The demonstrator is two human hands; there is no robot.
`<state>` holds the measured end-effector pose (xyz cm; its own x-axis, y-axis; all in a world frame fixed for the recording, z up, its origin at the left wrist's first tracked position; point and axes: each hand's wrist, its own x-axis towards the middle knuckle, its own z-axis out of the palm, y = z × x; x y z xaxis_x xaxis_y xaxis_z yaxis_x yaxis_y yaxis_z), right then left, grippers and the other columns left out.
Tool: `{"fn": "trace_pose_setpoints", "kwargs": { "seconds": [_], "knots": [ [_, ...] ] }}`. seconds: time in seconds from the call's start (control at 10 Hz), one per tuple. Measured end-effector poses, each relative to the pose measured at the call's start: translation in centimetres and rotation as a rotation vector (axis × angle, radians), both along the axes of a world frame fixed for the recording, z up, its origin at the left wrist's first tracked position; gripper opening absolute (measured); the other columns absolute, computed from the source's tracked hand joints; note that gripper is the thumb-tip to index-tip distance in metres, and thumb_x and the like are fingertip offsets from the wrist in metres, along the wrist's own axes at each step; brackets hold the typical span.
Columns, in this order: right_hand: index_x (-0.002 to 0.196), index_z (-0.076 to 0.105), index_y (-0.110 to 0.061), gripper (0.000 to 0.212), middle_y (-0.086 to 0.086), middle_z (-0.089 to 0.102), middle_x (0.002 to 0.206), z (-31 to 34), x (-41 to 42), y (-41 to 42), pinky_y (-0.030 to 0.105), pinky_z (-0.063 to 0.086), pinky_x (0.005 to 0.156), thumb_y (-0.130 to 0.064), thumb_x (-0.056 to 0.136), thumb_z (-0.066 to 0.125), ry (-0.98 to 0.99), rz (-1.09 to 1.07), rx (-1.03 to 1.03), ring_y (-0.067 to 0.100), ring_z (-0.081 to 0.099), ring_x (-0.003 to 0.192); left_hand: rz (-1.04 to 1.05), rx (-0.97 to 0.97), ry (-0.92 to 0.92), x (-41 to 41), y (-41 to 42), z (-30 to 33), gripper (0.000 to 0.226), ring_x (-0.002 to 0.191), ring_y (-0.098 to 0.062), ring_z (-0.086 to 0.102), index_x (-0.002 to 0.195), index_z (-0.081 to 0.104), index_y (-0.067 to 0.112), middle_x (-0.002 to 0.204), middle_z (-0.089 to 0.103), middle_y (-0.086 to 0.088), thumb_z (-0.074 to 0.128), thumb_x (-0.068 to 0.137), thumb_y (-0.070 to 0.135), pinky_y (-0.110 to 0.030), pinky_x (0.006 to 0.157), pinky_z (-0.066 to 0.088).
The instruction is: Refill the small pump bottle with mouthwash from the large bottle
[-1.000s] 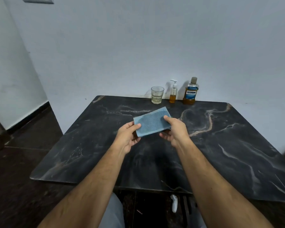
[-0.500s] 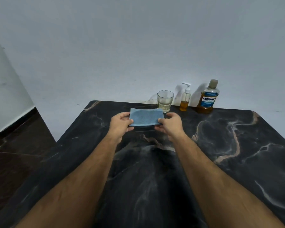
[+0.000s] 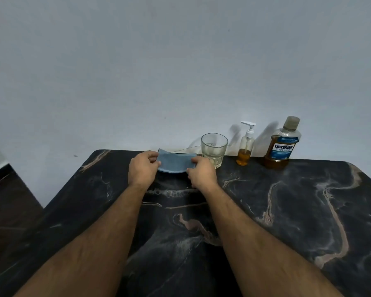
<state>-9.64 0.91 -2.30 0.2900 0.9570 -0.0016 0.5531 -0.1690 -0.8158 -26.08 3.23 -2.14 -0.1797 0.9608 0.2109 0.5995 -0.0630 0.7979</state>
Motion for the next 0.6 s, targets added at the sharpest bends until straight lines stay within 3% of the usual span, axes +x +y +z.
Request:
{"fn": "trace_pose_setpoints", "kwargs": {
  "seconds": [0.1, 0.3, 0.6],
  "knots": [
    [0.114, 0.065, -0.005, 0.033, 0.014, 0.070, 0.103, 1.4, -0.1, -0.2, 0.047, 0.059, 0.080, 0.000, 0.084, 0.052, -0.137, -0.008, -0.003, 0.035, 0.068, 0.092, -0.021, -0.002, 0.081, 0.8, 1.0, -0.3, 0.033, 0.104, -0.017, 0.067, 0.121, 0.068, 0.013, 0.113, 0.073, -0.003, 0.070, 0.087, 0.014, -0.030, 0.095, 0.051],
    [0.114, 0.066, -0.005, 0.028, 0.014, 0.068, 0.115, 1.1, -0.1, 0.0, 0.036, 0.055, 0.089, -0.001, 0.089, 0.053, -0.294, -0.007, -0.036, 0.031, 0.064, 0.107, -0.055, -0.051, 0.170, 0.6, 1.6, -1.2, 0.037, 0.111, -0.023, 0.064, 0.125, 0.065, 0.008, 0.122, 0.069, -0.008, 0.069, 0.090, 0.017, -0.036, 0.101, 0.049],
    [0.120, 0.064, -0.010, 0.028, 0.011, 0.066, 0.119, 2.9, 0.2, -3.7, 0.038, 0.052, 0.095, -0.007, 0.093, 0.056, -0.333, -0.018, 0.000, 0.028, 0.061, 0.112, -0.048, 0.068, 0.294, 0.6, -1.8, -0.4, 0.035, 0.106, -0.023, 0.065, 0.125, 0.066, 0.016, 0.118, 0.071, -0.004, 0.062, 0.093, 0.030, -0.041, 0.092, 0.054]
  ]
}}
